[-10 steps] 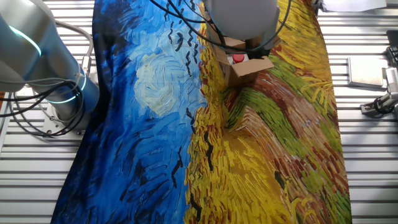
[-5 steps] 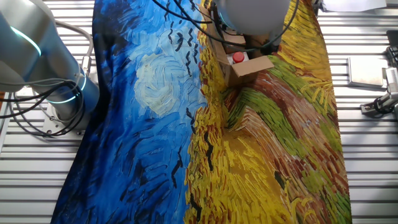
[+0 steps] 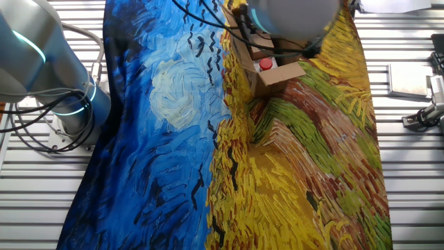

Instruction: Open a box

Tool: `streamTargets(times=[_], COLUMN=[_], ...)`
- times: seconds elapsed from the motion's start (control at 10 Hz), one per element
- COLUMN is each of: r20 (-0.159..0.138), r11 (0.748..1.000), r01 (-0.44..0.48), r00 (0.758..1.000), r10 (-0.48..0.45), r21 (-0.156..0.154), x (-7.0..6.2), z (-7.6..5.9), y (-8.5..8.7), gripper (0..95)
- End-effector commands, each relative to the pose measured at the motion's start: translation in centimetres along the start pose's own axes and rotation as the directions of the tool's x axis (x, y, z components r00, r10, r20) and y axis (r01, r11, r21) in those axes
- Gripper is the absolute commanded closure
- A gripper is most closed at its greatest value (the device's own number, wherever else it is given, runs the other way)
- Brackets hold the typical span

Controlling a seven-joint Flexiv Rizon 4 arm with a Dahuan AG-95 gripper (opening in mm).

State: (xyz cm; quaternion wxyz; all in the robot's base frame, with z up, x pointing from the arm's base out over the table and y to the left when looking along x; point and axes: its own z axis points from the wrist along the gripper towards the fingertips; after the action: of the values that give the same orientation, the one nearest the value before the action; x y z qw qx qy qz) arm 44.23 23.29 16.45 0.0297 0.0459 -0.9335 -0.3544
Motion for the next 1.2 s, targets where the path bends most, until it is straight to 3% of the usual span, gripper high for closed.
streamTargets(times=[0.1,0.2,0.3,0.5,0.7,1.0,1.2], r20=[0.002,0.014,0.033,0.065,0.084,0.084,0.087], r11=[0.999,0.996,0.992,0.989,0.986,0.984,0.985], r01=[0.004,-0.015,-0.033,-0.058,-0.071,-0.106,-0.104], r00=[1.000,1.000,0.999,0.996,0.993,0.989,0.989], r10=[-0.004,0.017,0.037,0.068,0.084,0.119,0.117], r21=[-0.032,-0.089,-0.119,-0.139,-0.148,-0.146,-0.139], x=[0.4,0.2,0.0,0.1,0.2,0.3,0.5], z=[-0.2,0.1,0.9,2.3,3.3,3.0,3.6], y=[0.1,0.3,0.9,2.1,2.7,4.2,4.3], gripper=[95.0,95.0,95.0,95.0,95.0,95.0,95.0])
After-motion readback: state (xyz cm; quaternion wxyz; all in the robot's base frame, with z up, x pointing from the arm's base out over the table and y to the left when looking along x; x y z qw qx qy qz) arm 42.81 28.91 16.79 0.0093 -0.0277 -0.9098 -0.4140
